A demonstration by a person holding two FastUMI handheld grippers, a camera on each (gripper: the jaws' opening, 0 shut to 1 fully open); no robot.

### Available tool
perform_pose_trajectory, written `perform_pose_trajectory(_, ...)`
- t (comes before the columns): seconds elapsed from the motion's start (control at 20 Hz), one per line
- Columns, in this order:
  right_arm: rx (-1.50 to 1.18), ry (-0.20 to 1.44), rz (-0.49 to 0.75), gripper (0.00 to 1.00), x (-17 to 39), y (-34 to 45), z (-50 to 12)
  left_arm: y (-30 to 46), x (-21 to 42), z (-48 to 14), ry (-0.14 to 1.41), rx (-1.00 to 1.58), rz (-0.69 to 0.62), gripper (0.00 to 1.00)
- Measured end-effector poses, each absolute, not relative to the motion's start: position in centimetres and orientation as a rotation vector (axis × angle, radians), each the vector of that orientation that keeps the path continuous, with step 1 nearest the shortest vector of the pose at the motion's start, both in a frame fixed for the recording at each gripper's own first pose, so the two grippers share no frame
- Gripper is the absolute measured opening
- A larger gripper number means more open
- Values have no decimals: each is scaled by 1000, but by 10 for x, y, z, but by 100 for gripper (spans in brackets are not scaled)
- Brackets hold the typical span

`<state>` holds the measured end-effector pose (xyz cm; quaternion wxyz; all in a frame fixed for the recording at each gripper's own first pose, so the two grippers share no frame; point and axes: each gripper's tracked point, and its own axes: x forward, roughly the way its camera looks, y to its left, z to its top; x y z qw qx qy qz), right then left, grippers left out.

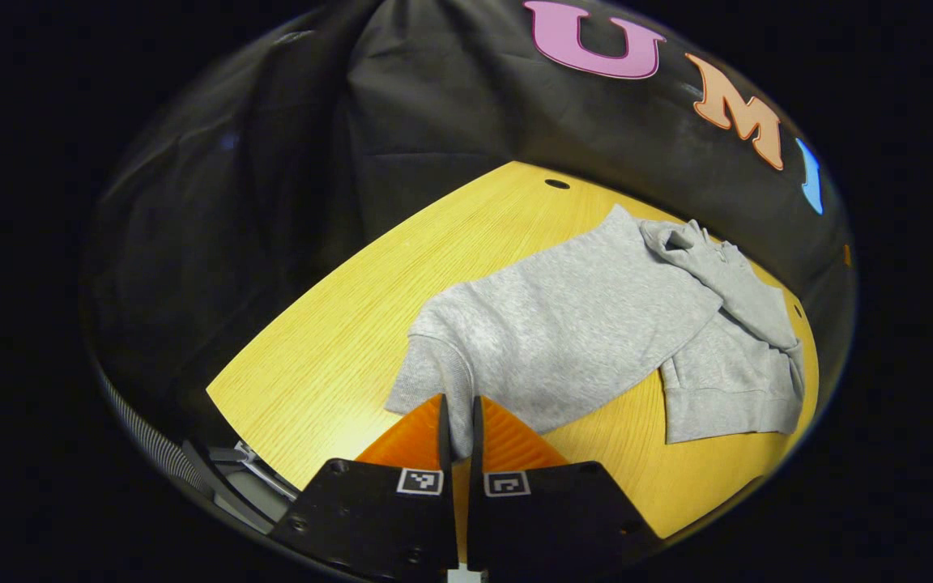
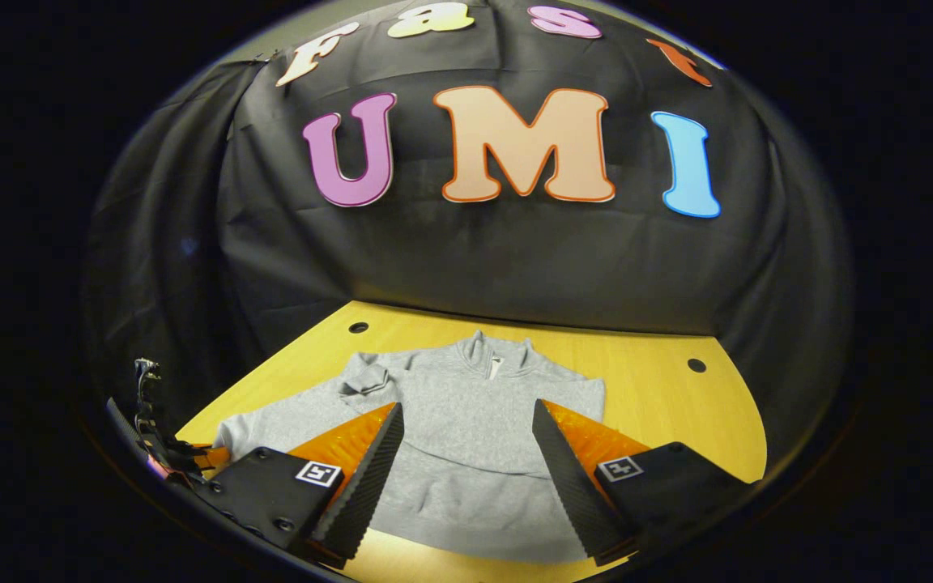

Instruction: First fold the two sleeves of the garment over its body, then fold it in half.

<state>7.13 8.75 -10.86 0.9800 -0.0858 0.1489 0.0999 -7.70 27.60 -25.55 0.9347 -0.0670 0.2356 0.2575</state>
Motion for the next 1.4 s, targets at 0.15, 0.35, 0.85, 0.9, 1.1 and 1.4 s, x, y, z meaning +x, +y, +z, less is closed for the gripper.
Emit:
perform_pose_trajectory(0.15,-164,290,168,96,66,67,-102,273,-78,-254,495,-165,541,1)
perform_pose_trajectory(0.35,-152,284,128,99,63,38,-95,252,-64,-240,473,-214,496,1)
perform_pose_trajectory(0.85,-129,259,75,96,54,-12,-90,106,26,-104,256,-163,179,1)
perform_pose_trajectory(0.9,-125,260,71,99,53,-17,-91,88,38,-94,245,-151,139,1)
perform_pose_trajectory(1.1,-133,273,40,99,51,-40,-95,9,71,-64,201,-93,-24,1)
perform_pose_trajectory(1.4,-115,294,3,96,49,-71,-99,-110,132,-54,189,0,-234,0)
